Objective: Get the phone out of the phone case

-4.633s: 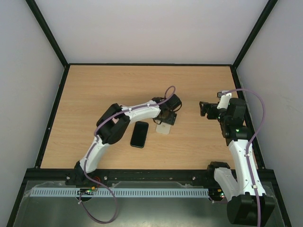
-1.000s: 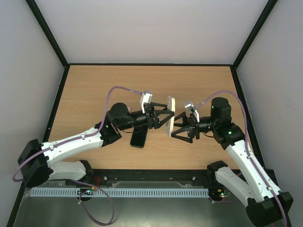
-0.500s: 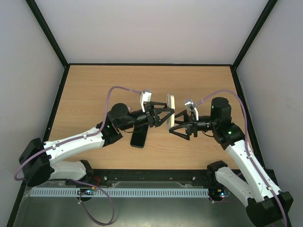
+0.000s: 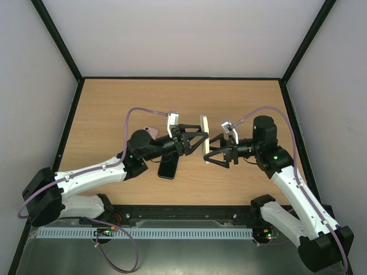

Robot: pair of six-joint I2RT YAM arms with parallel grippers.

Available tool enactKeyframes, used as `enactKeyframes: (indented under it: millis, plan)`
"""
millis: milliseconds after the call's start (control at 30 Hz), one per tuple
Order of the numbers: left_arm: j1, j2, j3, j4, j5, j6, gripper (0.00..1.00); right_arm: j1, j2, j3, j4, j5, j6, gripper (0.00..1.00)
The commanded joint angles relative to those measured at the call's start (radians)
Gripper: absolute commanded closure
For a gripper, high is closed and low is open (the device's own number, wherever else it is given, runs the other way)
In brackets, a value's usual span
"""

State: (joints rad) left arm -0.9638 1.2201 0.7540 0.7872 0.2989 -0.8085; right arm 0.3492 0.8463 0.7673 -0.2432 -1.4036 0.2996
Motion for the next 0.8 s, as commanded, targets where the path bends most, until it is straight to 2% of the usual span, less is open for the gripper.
enactKeyframes:
  millis: [0, 100, 467, 500, 533, 600, 667, 767]
  plan:
    - [-0.006, 0.012, 0.014, 0.197, 0.022, -0.043, 0.61, 0.001, -0.016, 0.009, 0.047, -0.062, 0.027, 0.02]
    - [-0.006, 0.025, 0.01, 0.216, 0.022, -0.053, 0.61, 0.001, -0.02, 0.003, 0.048, -0.07, 0.035, 0.01]
    - [-0.006, 0.041, 0.004, 0.204, 0.002, -0.05, 0.6, 0.002, -0.061, 0.001, 0.072, -0.016, 0.058, 0.24]
    - [-0.006, 0.04, 0.002, 0.199, -0.001, -0.046, 0.57, 0.001, -0.064, 0.003, 0.07, -0.003, 0.058, 0.26]
    - [-0.006, 0.039, 0.0, 0.195, -0.006, -0.043, 0.51, 0.001, -0.067, 0.003, 0.063, 0.013, 0.057, 0.29]
    - [-0.005, 0.029, -0.008, 0.177, -0.034, -0.032, 0.28, 0.001, -0.068, 0.013, 0.022, 0.061, 0.028, 0.33]
    - [-0.006, 0.01, -0.027, 0.165, -0.07, -0.017, 0.13, 0.001, -0.067, 0.045, -0.072, 0.161, -0.054, 0.37]
    - [-0.007, -0.028, -0.045, 0.101, -0.133, 0.008, 0.04, 0.001, -0.061, 0.119, -0.214, 0.365, -0.191, 0.37]
